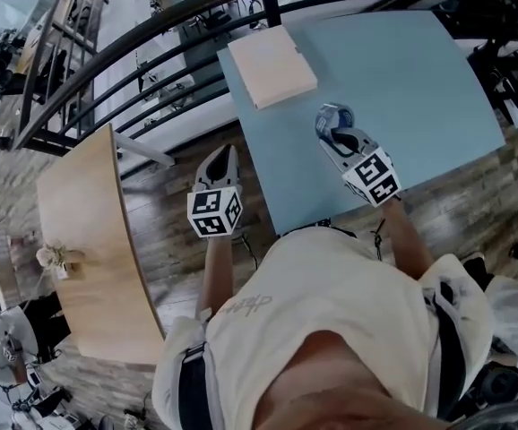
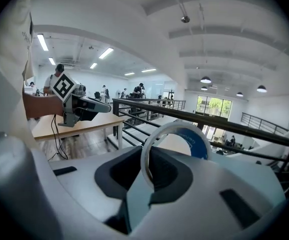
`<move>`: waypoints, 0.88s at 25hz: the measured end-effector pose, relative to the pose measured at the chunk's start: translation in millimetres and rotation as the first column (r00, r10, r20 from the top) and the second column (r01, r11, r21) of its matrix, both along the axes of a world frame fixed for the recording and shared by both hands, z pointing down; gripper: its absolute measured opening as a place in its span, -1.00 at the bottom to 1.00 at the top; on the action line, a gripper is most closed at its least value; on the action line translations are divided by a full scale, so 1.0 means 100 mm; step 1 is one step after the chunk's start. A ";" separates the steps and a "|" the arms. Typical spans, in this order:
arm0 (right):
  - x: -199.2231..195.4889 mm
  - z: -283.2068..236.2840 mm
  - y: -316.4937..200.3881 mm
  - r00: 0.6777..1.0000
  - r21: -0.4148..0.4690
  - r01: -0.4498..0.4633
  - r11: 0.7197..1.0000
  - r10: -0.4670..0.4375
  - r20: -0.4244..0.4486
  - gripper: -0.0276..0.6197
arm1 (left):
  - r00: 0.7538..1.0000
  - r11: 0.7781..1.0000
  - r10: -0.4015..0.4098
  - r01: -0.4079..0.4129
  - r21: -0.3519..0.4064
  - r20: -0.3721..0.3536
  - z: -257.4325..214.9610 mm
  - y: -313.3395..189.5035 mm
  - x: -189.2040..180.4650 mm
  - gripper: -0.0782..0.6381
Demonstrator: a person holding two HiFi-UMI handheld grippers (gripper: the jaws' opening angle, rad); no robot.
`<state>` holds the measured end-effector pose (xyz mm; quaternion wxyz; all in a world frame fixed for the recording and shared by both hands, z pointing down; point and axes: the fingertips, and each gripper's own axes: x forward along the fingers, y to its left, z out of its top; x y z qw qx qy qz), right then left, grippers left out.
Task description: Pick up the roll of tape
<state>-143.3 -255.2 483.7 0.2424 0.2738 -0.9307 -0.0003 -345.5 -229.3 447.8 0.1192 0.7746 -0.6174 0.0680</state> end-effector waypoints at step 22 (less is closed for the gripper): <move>0.00 -1.24 -0.41 0.965 0.178 -0.058 0.982 0.010 0.262 -0.75 | 0.997 0.983 0.010 -0.024 0.180 0.078 -0.96 -0.29 0.04 -0.73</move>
